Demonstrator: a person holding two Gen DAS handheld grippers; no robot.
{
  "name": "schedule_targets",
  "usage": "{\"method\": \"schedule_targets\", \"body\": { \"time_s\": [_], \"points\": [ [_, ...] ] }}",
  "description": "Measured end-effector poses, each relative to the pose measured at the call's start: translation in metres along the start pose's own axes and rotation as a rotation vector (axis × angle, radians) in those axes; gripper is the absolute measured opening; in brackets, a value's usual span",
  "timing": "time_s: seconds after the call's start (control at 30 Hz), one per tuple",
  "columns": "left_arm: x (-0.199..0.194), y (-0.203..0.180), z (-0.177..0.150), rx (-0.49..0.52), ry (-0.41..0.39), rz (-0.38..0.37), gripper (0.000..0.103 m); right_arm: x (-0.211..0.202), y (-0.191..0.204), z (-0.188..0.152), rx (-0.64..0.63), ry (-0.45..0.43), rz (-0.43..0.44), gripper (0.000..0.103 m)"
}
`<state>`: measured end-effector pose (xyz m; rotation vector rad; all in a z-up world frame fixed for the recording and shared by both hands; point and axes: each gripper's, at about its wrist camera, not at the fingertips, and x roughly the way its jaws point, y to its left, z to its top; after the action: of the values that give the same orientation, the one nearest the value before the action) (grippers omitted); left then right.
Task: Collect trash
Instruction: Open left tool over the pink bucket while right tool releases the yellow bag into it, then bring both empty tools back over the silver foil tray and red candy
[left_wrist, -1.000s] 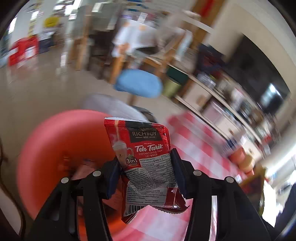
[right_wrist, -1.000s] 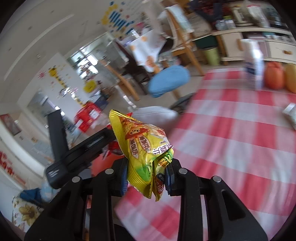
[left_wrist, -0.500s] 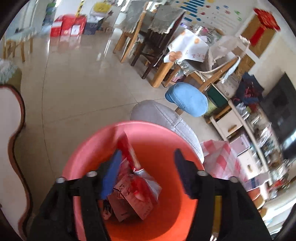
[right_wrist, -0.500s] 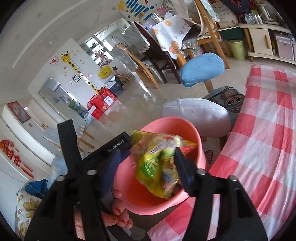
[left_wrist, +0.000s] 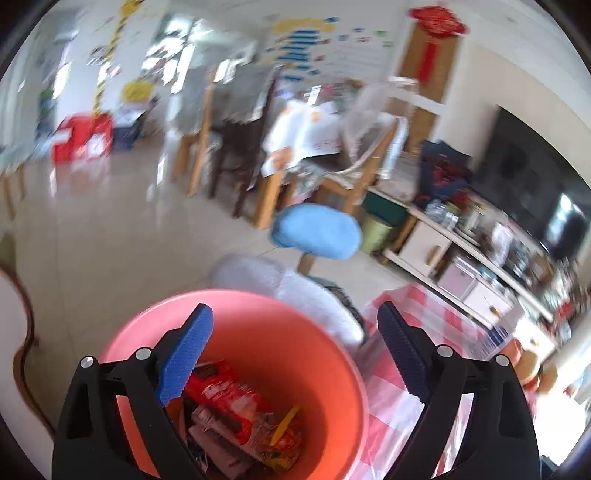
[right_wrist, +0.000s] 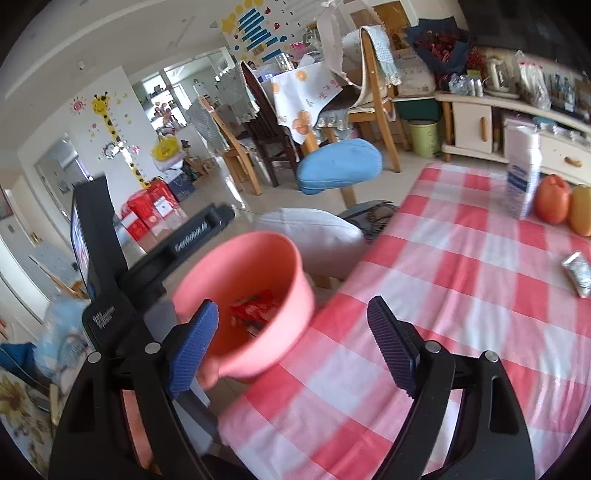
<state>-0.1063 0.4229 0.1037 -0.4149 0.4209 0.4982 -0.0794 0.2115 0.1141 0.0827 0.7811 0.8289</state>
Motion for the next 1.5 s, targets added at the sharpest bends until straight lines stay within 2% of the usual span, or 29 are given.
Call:
{"method": "schedule_targets", "body": {
  "time_s": [0.1,0.3,0.57,0.8,0.9,1.13,1.23,1.5],
  "points": [
    [-0.002,-0.016,-0.003,0.068,-0.012,-0.037,0.090,-0.010,-0.007,-0.009,-0.020,-0.001,-0.043,0.084],
    [-0.010,-0.035,-0.013,0.087,-0.010,-0.113,0.090,-0.032,-0.025,-0.025,-0.004,-0.005,-0.089,0.084],
    [-0.012,-0.058,-0.029,0.153,0.024,-0.137,0.090,-0.063,-0.050,-0.041,0.008,-0.025,-0.147,0.084],
    [-0.020,-0.085,-0.044,0.240,0.005,-0.168,0.090,-0.091,-0.063,-0.050,-0.008,-0.056,-0.202,0.085],
    [-0.024,-0.099,-0.052,0.291,0.005,-0.185,0.090,-0.104,-0.067,-0.052,-0.020,-0.082,-0.228,0.090],
    [-0.030,-0.126,-0.069,0.372,0.022,-0.221,0.090,-0.130,-0.079,-0.057,-0.049,-0.140,-0.282,0.093],
    [-0.031,-0.137,-0.077,0.394,0.049,-0.244,0.090,-0.137,-0.087,-0.059,-0.047,-0.149,-0.294,0.093],
    [-0.027,-0.169,-0.104,0.519,0.122,-0.228,0.091,-0.154,-0.111,-0.063,-0.037,-0.165,-0.339,0.094]
  ]
}}
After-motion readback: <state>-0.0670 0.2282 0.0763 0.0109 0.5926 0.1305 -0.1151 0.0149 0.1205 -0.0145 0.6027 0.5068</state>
